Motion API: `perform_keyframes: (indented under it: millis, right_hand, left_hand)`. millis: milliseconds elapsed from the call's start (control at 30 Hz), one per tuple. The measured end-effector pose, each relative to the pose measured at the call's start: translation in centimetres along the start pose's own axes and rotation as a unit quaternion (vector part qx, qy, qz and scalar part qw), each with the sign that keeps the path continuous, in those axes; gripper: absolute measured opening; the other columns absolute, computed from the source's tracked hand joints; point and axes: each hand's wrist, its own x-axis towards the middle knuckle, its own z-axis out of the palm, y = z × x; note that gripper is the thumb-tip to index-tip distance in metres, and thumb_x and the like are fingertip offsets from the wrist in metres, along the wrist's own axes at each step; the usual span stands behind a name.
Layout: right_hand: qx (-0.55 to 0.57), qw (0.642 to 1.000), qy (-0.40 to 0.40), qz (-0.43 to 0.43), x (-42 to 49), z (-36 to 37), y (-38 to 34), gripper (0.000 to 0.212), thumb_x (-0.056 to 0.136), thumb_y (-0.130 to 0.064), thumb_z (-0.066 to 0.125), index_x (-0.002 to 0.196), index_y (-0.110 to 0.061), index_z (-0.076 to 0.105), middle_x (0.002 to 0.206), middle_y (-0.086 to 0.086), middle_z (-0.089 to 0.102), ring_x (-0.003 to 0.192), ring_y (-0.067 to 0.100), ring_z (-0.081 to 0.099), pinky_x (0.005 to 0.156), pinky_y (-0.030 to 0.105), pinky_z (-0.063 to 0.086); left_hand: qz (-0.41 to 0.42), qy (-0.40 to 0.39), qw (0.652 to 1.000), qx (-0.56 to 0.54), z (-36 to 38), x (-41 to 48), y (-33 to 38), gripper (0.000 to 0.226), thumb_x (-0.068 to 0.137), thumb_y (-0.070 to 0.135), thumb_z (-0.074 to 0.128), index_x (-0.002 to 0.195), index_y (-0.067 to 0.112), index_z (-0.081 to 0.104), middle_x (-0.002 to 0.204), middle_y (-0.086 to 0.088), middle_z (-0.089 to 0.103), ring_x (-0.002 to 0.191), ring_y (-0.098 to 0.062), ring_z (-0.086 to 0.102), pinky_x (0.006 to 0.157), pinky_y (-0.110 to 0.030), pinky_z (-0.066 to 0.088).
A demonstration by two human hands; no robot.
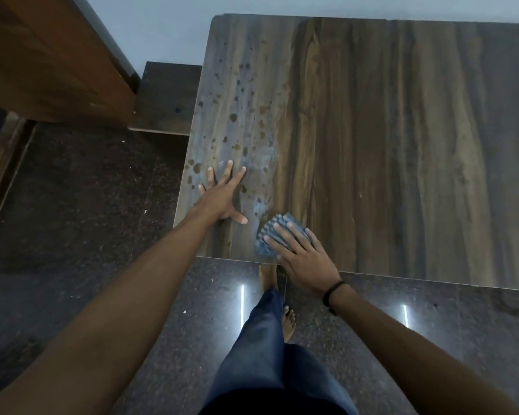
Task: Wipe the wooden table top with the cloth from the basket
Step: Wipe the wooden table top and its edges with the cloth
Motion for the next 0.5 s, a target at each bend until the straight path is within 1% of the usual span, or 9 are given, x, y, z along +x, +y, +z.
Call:
perform_keyframes:
  millis: [33, 67, 100, 167, 200, 233, 333, 400, 500]
  right_hand:
    - [-0.013, 0.999, 0.000, -0.035, -0.1, -0.2, 1.2, 0.055, 0.105, -0.038, 0.033, 0.159, -0.037, 0.022, 0.168, -0.005, 0.017, 0.155, 0.020, 0.011, 0.122, 0.052, 0.022]
    - [-0.020, 0.999, -0.001, -0.036, 0.4, -0.7, 2.3, 0.054, 0.106, -0.037, 0.034, 0.159, -0.037, 0.022, 0.167, -0.005, 0.018, 0.155, 0.019, 0.011, 0.122, 0.053, 0.022]
    - [-0.012, 1.000, 0.008, 0.002, 1.4, -1.2, 3.2, 0.054, 0.106, -0.036, 0.034, 0.159, -0.037, 0.021, 0.167, -0.005, 0.018, 0.155, 0.019, 0.011, 0.121, 0.055, 0.023]
    - [0.034, 0.990, 0.019, 0.136, 3.1, -2.0, 2.9, 0.054, 0.106, -0.035, 0.033, 0.159, -0.038, 0.020, 0.167, -0.006, 0.018, 0.155, 0.020, 0.010, 0.122, 0.056, 0.020]
    - [0.040, 0.985, 0.025, 0.168, 3.4, -1.8, 1.7, 0.054, 0.106, -0.035, 0.031, 0.159, -0.038, 0.019, 0.168, -0.006, 0.016, 0.156, 0.021, 0.008, 0.123, 0.055, 0.016]
    - [0.031, 0.987, 0.026, 0.155, 3.0, -1.3, 0.3, 0.055, 0.106, -0.035, 0.030, 0.159, -0.038, 0.018, 0.168, -0.005, 0.014, 0.156, 0.022, 0.006, 0.123, 0.054, 0.013]
    - [-0.008, 1.000, 0.002, -0.005, -0.5, 0.2, -1.2, 0.054, 0.105, -0.036, 0.034, 0.158, -0.038, 0.025, 0.168, -0.004, 0.018, 0.155, 0.021, 0.012, 0.123, 0.052, 0.017]
    - [-0.019, 0.999, -0.004, -0.040, -0.2, -0.3, 0.8, 0.052, 0.105, -0.037, 0.033, 0.156, -0.041, 0.025, 0.167, -0.007, 0.020, 0.155, 0.018, 0.014, 0.123, 0.053, 0.018]
    - [0.036, 0.993, 0.009, 0.109, 2.5, -1.5, 1.3, 0.051, 0.106, -0.038, 0.028, 0.156, -0.041, 0.023, 0.167, -0.008, 0.020, 0.155, 0.018, 0.008, 0.123, 0.055, 0.016]
  left_hand:
    - [0.002, 0.004, 1.000, -0.005, 0.0, 0.0, 0.0, 0.142, 0.060, 0.041, 0.093, 0.156, 0.043, -0.011, 0.161, 0.010, -0.032, 0.146, -0.041, -0.029, 0.114, -0.070, -0.001]
    - [0.004, 0.008, 1.000, -0.009, -0.1, 0.0, -0.1, 0.142, 0.060, 0.041, 0.094, 0.156, 0.043, -0.010, 0.161, 0.010, -0.031, 0.146, -0.040, -0.029, 0.114, -0.070, -0.002]
    - [0.005, 0.009, 1.000, -0.012, -0.2, 0.0, -0.1, 0.141, 0.060, 0.040, 0.094, 0.156, 0.043, -0.010, 0.161, 0.010, -0.031, 0.146, -0.040, -0.029, 0.114, -0.070, -0.002]
    - [0.007, 0.009, 1.000, -0.017, -0.2, 0.0, -0.2, 0.141, 0.060, 0.040, 0.094, 0.156, 0.043, -0.009, 0.161, 0.010, -0.031, 0.146, -0.040, -0.029, 0.114, -0.070, -0.003]
    - [0.008, 0.011, 1.000, -0.017, -0.1, 0.0, -0.3, 0.141, 0.060, 0.040, 0.094, 0.156, 0.043, -0.009, 0.162, 0.010, -0.030, 0.146, -0.040, -0.029, 0.114, -0.069, -0.004]
    - [0.010, 0.012, 1.000, -0.016, 0.0, -0.1, -0.3, 0.141, 0.060, 0.040, 0.093, 0.156, 0.043, -0.009, 0.162, 0.010, -0.030, 0.146, -0.040, -0.029, 0.114, -0.069, -0.004]
    - [0.010, 0.015, 1.000, -0.017, 0.0, -0.3, -0.2, 0.140, 0.059, 0.040, 0.094, 0.157, 0.043, -0.008, 0.162, 0.010, -0.029, 0.146, -0.039, -0.028, 0.114, -0.068, -0.004]
    - [0.011, 0.018, 1.000, -0.018, 0.0, -0.2, -0.3, 0.141, 0.059, 0.039, 0.094, 0.157, 0.043, -0.007, 0.162, 0.011, -0.029, 0.147, -0.039, -0.028, 0.115, -0.069, -0.003]
    - [0.006, 0.015, 1.000, -0.013, -0.1, 0.1, -0.4, 0.141, 0.059, 0.041, 0.094, 0.156, 0.044, -0.009, 0.162, 0.011, -0.029, 0.147, -0.039, -0.028, 0.115, -0.069, -0.003]
